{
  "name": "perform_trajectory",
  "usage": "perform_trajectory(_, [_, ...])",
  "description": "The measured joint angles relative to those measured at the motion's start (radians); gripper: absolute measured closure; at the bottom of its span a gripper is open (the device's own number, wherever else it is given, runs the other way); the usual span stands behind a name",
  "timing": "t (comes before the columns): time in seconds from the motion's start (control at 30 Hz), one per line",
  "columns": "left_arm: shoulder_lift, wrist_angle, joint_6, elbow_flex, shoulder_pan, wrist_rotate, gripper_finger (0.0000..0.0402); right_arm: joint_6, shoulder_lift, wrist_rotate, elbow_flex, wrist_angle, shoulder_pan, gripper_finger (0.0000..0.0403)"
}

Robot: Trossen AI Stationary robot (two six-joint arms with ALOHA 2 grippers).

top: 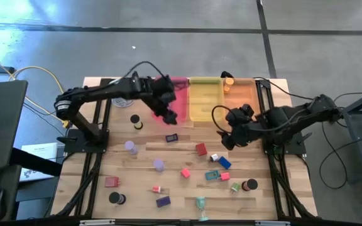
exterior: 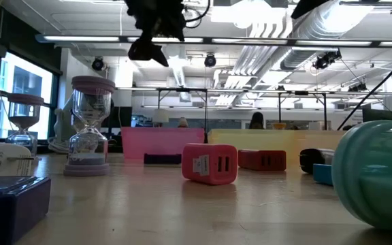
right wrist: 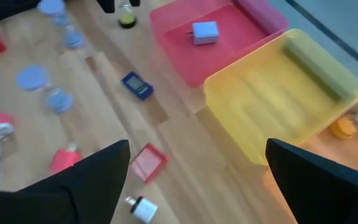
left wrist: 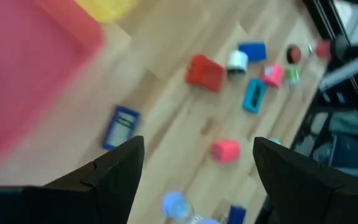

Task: Pick & Place Office items
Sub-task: Put the top purple digital clock into the yellow bin

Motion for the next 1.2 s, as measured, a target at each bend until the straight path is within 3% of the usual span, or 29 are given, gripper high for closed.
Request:
perform_trajectory(0.1, [0.004, 0.036, -0.015, 0.0, -0.074, -0.079, 0.0107, 0.015, 0.0, 0.013, 0.0, 0.002, 0.04, 0.0037])
perform_trajectory(0.27, [0.019, 0.03, 0.034, 0.0, -0.162, -0.418, 0.0107, 0.017, 0.0, 0.037, -0.001, 0.017, 0.091, 0.0037])
perform_trajectory(0.33, [0.028, 0.005, 0.041, -0.008, -0.185, -0.478, 0.0107, 0.017, 0.0, 0.039, -0.008, 0.041, 0.111, 0.0037])
perform_trajectory(0.77, [0.208, -0.049, 0.031, -0.009, -0.29, -0.487, 0.0108, 0.054, 0.001, 0.012, -0.114, 0.147, 0.178, 0.0037])
perform_trajectory(1.2, [0.392, -0.057, 0.034, -0.009, -0.258, -0.475, 0.0111, 0.053, 0.001, 0.012, -0.114, 0.14, 0.199, 0.0037])
